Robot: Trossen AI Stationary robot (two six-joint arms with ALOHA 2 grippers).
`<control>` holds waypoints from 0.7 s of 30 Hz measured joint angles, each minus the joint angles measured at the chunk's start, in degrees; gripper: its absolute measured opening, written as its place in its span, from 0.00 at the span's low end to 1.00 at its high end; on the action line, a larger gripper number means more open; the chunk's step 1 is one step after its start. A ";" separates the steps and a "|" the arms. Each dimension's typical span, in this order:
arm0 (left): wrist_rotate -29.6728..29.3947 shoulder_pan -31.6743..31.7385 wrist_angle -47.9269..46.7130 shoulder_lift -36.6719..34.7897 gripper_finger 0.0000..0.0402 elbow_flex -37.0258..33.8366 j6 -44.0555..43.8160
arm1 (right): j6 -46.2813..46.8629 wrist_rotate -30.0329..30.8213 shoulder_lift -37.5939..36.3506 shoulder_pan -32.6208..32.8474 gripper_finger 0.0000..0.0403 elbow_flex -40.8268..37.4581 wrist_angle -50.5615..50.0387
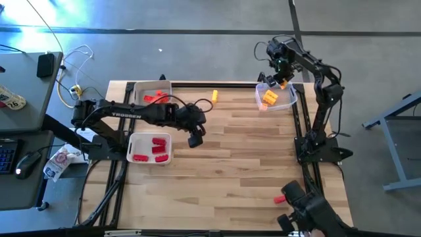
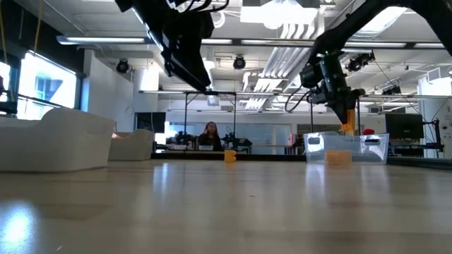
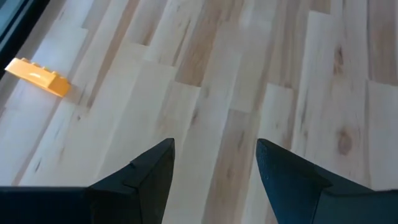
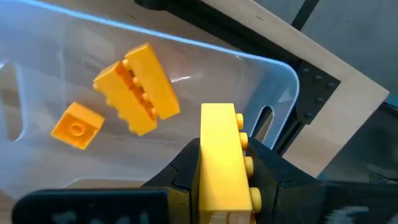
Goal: Sort & place blocks by color
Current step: Put the yellow game piece into the transparent bin
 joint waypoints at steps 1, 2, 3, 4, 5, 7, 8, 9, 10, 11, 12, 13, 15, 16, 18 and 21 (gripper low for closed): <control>-0.24 -0.38 0.00 0.00 0.53 0.00 0.00 | -0.40 0.01 0.64 -0.36 0.18 0.00 0.40; -0.27 -0.67 0.00 0.00 0.53 0.00 -0.02 | -1.36 0.14 1.23 -0.61 0.18 0.00 0.92; -0.27 -0.94 0.00 0.00 0.53 0.00 -0.01 | -2.40 0.34 1.83 -0.71 0.18 0.00 1.27; -0.27 -1.16 -0.02 0.00 0.53 0.00 -0.02 | -2.91 0.42 2.29 -0.73 0.18 0.00 1.40; -0.28 -1.30 -0.07 0.00 0.53 0.00 -0.12 | -3.11 0.42 2.64 -0.77 0.18 0.00 1.38; -0.43 -1.46 -0.44 0.00 0.53 0.00 -1.12 | -3.03 0.41 3.07 -0.65 0.18 0.00 1.20; -0.45 -1.46 -0.59 -0.01 0.53 0.00 -1.67 | -3.04 0.42 3.28 -0.61 0.18 0.00 1.01; -0.46 -1.43 -0.59 -0.02 0.53 0.00 -2.13 | -3.05 0.38 3.44 -0.60 0.18 0.00 0.82; -0.46 -1.35 -0.59 -0.02 0.53 0.00 -2.50 | -2.89 0.25 3.50 -0.57 0.18 0.00 0.62; -0.46 -1.28 -0.59 -0.02 0.53 0.00 -2.58 | -2.55 0.02 3.51 -0.56 0.18 0.00 0.57; -0.46 -1.23 -0.59 -0.02 0.53 0.00 -2.58 | -2.32 -0.37 3.51 -0.56 0.18 0.00 0.58; -0.46 -1.07 -0.59 -0.02 0.53 0.00 -2.58 | -2.43 -0.95 3.51 -0.58 0.18 0.00 0.59; -0.46 -0.96 -0.59 -0.02 0.53 0.00 -3.03 | -3.42 -2.16 3.51 -0.58 0.18 0.00 0.59; -0.46 -0.96 -0.59 -0.02 0.53 0.00 -3.40 | -3.83 -2.38 3.51 -0.58 0.18 0.00 0.57; -0.45 -0.96 -0.61 -0.02 0.53 0.00 -3.50 | -4.34 -2.73 3.51 -0.58 0.18 0.00 0.57; -0.44 -0.96 -0.61 -0.02 0.53 0.00 -4.24 | -7.00 -3.00 3.51 -0.58 0.19 0.00 0.64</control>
